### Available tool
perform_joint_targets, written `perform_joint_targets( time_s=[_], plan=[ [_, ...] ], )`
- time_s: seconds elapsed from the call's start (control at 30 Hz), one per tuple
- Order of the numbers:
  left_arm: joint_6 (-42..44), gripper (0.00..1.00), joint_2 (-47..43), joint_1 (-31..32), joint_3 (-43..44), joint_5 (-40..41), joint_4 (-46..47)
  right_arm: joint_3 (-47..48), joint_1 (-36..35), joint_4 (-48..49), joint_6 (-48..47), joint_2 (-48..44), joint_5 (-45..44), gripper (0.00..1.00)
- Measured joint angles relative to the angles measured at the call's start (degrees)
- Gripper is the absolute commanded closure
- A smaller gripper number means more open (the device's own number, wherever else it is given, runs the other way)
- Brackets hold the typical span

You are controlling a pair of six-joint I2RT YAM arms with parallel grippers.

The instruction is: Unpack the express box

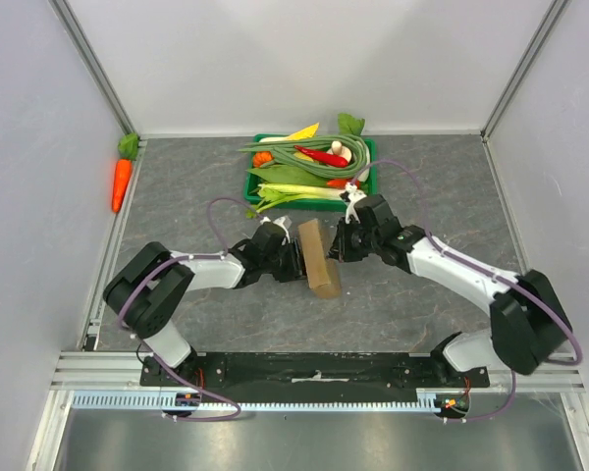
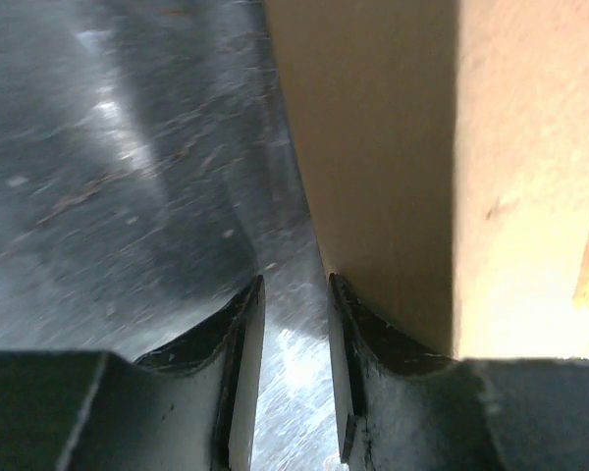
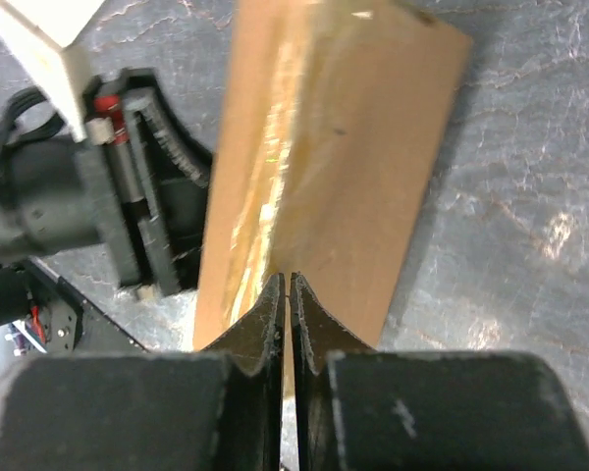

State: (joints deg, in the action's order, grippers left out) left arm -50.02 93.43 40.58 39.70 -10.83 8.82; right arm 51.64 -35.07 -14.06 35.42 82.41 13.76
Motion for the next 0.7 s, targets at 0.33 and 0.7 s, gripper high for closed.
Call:
perform_joint_targets(
  time_s=[0.33, 0.7],
  plan=[
    [0.5, 0.62, 5.8, 0.0, 2.5, -8.7, 8.0, -6.1, -1.9, 1.4, 3.2, -8.8, -2.6, 0.92],
    [0.5, 0.61, 0.6, -0.2, 1.1, -2.4, 1.3, -5.5, -3.0, -0.6, 3.0, -8.1, -8.6, 0.91]
  ],
)
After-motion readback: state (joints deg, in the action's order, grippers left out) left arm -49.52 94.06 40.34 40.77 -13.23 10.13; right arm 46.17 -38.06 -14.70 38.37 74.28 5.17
